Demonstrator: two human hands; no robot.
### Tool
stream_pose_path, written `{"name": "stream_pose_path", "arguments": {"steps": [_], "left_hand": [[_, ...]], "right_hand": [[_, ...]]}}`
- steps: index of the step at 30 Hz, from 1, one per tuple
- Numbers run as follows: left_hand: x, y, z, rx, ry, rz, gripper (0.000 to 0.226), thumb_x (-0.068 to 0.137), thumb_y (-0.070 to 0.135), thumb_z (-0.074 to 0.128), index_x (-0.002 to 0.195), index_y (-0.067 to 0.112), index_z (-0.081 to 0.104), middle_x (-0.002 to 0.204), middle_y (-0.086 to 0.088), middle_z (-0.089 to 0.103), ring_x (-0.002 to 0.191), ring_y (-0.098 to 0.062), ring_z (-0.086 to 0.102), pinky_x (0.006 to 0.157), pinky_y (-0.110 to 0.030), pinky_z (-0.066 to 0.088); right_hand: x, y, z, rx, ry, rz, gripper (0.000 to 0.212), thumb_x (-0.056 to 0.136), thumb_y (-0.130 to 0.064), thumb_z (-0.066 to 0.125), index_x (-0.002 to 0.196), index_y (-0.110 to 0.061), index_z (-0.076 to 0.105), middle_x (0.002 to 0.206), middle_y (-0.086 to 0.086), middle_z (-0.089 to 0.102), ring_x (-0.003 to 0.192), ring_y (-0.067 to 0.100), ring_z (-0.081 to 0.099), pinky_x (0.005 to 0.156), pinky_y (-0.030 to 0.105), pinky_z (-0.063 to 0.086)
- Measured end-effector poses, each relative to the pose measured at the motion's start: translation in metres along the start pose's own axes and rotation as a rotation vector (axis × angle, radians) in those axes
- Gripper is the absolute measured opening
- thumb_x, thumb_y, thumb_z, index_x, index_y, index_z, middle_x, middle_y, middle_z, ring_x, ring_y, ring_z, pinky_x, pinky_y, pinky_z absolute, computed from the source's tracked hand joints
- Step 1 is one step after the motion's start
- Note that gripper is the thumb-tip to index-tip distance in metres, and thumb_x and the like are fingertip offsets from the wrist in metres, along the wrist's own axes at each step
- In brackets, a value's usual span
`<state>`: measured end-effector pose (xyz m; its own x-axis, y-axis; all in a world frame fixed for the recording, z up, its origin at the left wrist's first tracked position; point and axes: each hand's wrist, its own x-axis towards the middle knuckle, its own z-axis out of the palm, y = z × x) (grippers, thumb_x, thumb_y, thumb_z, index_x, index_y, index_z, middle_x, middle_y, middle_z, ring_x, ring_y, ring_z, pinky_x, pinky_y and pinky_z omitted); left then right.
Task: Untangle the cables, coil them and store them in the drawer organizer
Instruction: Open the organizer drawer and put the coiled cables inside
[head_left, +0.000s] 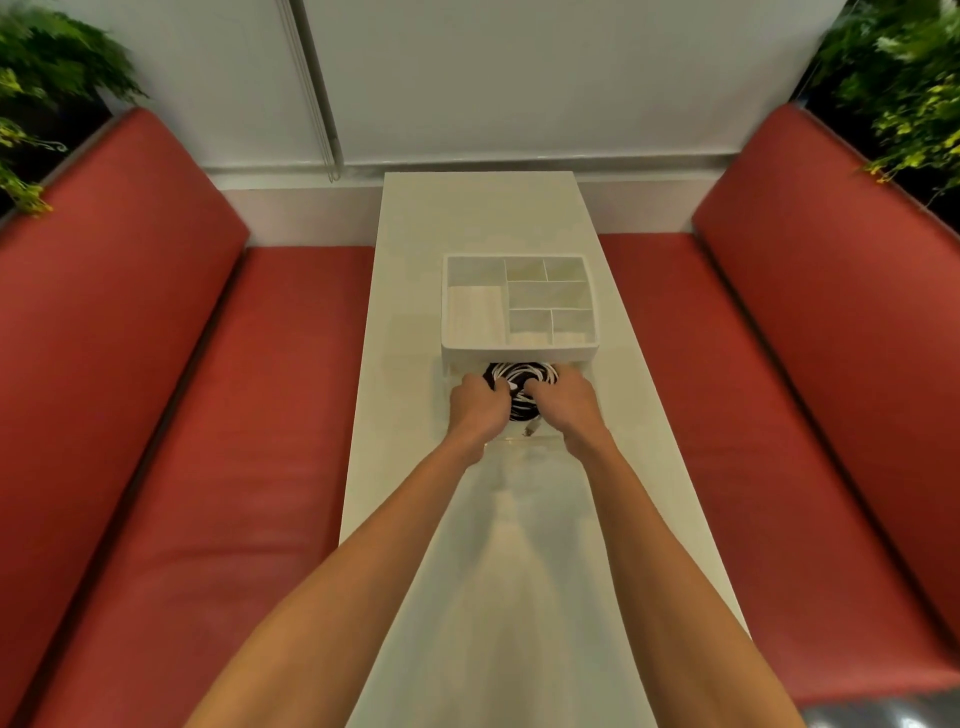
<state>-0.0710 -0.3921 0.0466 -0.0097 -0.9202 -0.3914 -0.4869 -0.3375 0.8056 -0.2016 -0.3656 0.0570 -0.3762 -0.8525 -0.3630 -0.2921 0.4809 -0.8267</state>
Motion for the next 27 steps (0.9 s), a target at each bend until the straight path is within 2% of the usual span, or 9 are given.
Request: {"name": "stream_pose_path", "arguments": {"steps": [4,6,9,11,16,19,22,27], "left_hand": [[-0.007,0.001,-0.005,0.431,-0.001,0.206,0.051,0.112,0.042,0.038,0.106,0.000,0.065,0.110,-0.021,0.069,0.100,-0.036,0.064,0.073,-0.036,0.042],[-0.013,0.001,-0.007,0.569,0.016,0.262,0.052,0.113,0.043,0.037,0.106,0.001,0.067,0.111,-0.022,0.069,0.101,-0.039,0.065,0.073,-0.037,0.041],[-0.022,-0.003,-0.010,0.690,0.066,0.353,0.050,0.113,0.043,0.039,0.119,0.000,0.065,0.119,-0.021,0.067,0.108,-0.042,0.065,0.074,-0.038,0.041],[-0.027,-0.006,-0.013,0.685,0.080,0.400,0.047,0.112,0.043,0.041,0.123,0.002,0.063,0.119,-0.019,0.065,0.108,-0.040,0.064,0.075,-0.038,0.041],[-0.039,-0.015,-0.023,0.601,0.122,0.573,0.027,0.109,0.031,0.052,0.127,0.015,0.064,0.114,-0.009,0.064,0.099,-0.033,0.065,0.072,-0.038,0.048],[-0.044,-0.023,-0.024,0.559,0.106,0.628,0.027,0.108,0.024,0.056,0.130,0.018,0.069,0.117,-0.006,0.068,0.096,-0.033,0.068,0.075,-0.045,0.058],[-0.046,-0.026,-0.026,0.579,0.088,0.649,0.029,0.109,0.025,0.054,0.133,0.019,0.069,0.120,-0.006,0.070,0.098,-0.036,0.069,0.077,-0.049,0.059],[-0.044,-0.019,-0.035,0.599,0.125,0.715,0.027,0.110,0.026,0.050,0.126,0.017,0.070,0.115,-0.005,0.070,0.097,-0.031,0.068,0.078,-0.047,0.058]], "right_hand": [[0.006,0.010,0.000,-0.234,0.076,-0.162,0.021,0.095,-0.020,0.067,0.112,-0.008,0.067,0.108,0.009,0.075,0.100,0.029,0.069,0.067,0.027,0.043],[0.007,0.013,0.001,-0.353,0.105,-0.191,0.029,0.100,-0.023,0.069,0.122,-0.005,0.065,0.118,0.014,0.074,0.109,0.034,0.068,0.073,0.028,0.043],[-0.001,0.012,-0.001,-0.535,0.146,-0.217,0.046,0.104,-0.033,0.069,0.133,0.001,0.057,0.129,0.020,0.066,0.118,0.040,0.063,0.087,0.041,0.049],[-0.011,0.009,-0.006,-0.611,0.190,-0.283,0.044,0.107,-0.037,0.064,0.133,-0.001,0.058,0.130,0.018,0.064,0.117,0.039,0.063,0.090,0.045,0.051],[-0.036,0.013,-0.016,-0.632,0.219,-0.549,0.027,0.110,-0.025,0.058,0.132,-0.013,0.068,0.127,0.009,0.068,0.108,0.032,0.067,0.087,0.043,0.053],[-0.039,0.024,-0.018,-0.643,0.173,-0.572,0.024,0.110,-0.023,0.059,0.125,-0.011,0.073,0.122,0.007,0.071,0.104,0.032,0.069,0.087,0.043,0.055],[-0.042,0.029,-0.021,-0.658,0.121,-0.584,0.027,0.111,-0.025,0.058,0.126,-0.007,0.073,0.131,0.007,0.068,0.108,0.033,0.069,0.091,0.046,0.057],[-0.056,0.032,-0.028,-0.654,0.118,-0.737,0.028,0.109,-0.033,0.059,0.134,-0.021,0.065,0.128,-0.004,0.067,0.107,0.025,0.067,0.082,0.044,0.059]]}}
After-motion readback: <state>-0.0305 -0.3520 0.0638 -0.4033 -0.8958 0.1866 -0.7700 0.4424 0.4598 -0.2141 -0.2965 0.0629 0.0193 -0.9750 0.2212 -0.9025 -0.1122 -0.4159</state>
